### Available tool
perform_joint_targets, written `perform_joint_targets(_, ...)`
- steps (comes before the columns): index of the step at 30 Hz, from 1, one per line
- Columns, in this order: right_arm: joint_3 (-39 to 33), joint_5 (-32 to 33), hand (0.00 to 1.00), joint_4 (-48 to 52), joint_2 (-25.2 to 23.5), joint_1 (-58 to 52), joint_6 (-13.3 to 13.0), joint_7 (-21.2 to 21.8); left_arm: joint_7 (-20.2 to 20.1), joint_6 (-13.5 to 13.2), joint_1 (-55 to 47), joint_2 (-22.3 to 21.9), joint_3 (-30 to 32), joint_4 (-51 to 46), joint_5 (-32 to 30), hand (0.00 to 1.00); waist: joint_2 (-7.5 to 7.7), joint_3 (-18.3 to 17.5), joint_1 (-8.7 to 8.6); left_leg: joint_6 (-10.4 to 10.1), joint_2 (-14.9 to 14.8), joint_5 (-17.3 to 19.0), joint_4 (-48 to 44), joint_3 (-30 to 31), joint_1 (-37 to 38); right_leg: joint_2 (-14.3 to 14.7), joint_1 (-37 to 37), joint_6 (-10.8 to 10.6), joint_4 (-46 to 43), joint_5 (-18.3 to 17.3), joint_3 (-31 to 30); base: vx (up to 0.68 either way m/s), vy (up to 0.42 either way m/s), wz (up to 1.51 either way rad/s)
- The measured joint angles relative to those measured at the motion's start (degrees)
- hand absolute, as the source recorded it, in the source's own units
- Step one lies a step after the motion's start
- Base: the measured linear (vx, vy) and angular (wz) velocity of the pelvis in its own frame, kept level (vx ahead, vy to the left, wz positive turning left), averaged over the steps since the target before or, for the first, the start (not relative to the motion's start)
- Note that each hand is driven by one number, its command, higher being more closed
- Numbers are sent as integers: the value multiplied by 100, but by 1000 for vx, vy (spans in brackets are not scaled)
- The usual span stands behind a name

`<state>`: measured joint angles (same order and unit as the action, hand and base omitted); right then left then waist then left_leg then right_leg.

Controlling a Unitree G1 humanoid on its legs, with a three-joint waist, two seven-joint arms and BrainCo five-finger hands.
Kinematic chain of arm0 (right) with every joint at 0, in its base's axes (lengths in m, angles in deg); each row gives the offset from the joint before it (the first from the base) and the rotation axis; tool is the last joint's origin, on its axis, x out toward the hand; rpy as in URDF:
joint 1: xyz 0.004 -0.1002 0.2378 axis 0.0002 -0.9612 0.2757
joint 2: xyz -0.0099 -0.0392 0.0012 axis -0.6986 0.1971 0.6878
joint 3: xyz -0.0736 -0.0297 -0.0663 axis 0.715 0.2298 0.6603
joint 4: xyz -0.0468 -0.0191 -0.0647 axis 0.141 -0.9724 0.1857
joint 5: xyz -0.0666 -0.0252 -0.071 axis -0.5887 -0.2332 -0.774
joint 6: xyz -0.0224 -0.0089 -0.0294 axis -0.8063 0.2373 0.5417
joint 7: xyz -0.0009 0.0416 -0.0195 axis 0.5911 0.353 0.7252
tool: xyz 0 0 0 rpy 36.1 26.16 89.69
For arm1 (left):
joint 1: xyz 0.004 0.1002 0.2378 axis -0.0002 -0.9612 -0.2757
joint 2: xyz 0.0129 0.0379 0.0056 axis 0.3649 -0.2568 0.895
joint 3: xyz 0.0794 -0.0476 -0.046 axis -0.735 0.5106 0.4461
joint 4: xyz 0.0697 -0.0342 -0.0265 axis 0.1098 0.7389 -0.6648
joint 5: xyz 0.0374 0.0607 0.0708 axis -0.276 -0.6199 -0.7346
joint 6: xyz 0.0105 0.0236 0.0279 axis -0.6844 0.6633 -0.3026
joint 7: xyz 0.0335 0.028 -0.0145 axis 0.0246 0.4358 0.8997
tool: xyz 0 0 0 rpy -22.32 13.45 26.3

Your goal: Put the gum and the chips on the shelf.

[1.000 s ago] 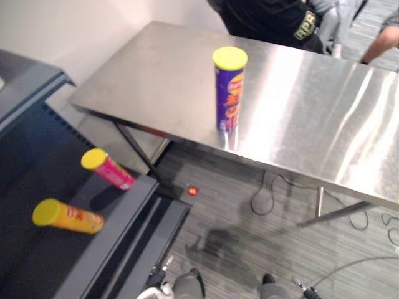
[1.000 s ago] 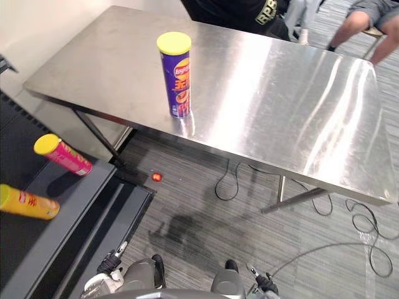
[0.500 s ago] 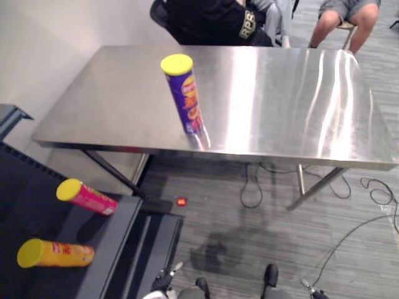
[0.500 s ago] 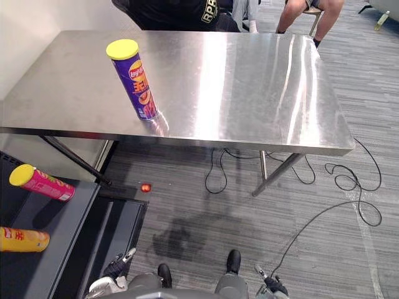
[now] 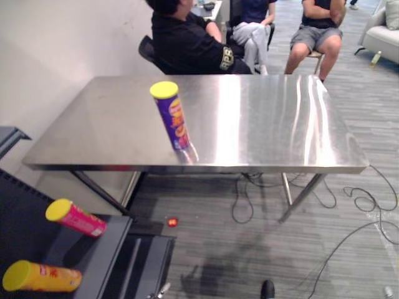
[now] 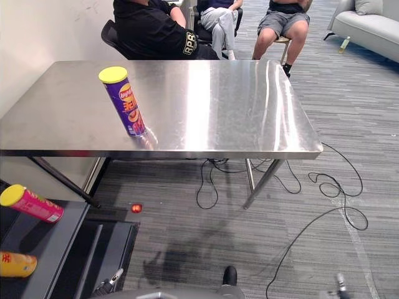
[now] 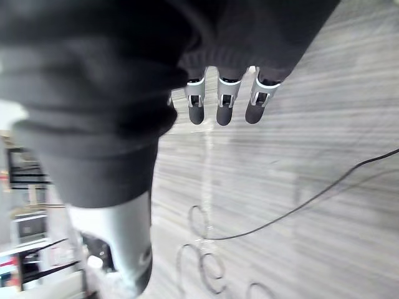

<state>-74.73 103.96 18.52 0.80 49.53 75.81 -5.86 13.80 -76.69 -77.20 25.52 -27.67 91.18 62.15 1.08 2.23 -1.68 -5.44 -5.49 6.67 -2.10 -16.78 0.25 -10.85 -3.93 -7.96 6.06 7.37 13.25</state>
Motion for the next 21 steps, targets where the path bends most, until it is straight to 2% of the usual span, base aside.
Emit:
perform_joint_targets(2,190,-19,0,821,79,87,-46,-235,9,0,-1,-2,19,1,-8,0,13,-16,-10,10,15,23,3,-1,9,-9,-2,0,-1,0,-16,49,8,-4)
perform_joint_targets(5,813,-493,0,2960,95,126,-229,-691,38,4,-12,-18,22,-60,-25,0,32,-25,17,-4,37,61,3,-12,93,-37,15,4,-1,-2,-48,36,6,-6)
perform_joint_targets(7,1137,-783,0,3824,102,229,-397,-862,71,4,-24,-26,12,-144,-28,0,38,-38,24,2,51,72,3,0,90,-51,15,5,0,-3,-42,0,0,0)
perform_joint_targets(10,1598,-1256,0,4610,84,358,-442,-977,104,5,-23,-19,-13,-194,-35,0,82,-57,51,2,59,72,4,30,76,-64,14,7,1,-7,-7,-35,-13,5)
perform_joint_targets(13,2250,-1522,0,5429,-4,396,-467,-966,101,9,-14,-16,-104,-222,-172,0,105,-58,68,30,76,53,37,158,-20,-97,-16,8,0,-14,78,-41,-19,17)
perform_joint_targets(15,2806,-1694,0,5937,-9,406,-549,-807,95,6,-4,4,-242,-250,-266,0,103,-63,123,67,104,-5,103,229,-104,-126,-75,-7,-4,-3,151,-3,-11,18)
perform_joint_targets(20,3844,-1809,0,6144,-9,738,-590,-321,89,2,-1,93,-562,-430,-475,0,127,-59,268,85,147,-45,49,486,-233,-149,-64,-8,-16,2,367,17,4,25)
perform_joint_targets(21,4056,-1806,0,6115,-3,820,-591,-194,91,-2,-2,111,-674,-479,-479,0,136,-53,339,86,151,-45,31,527,-240,-152,-34,-8,-17,2,417,11,3,25)
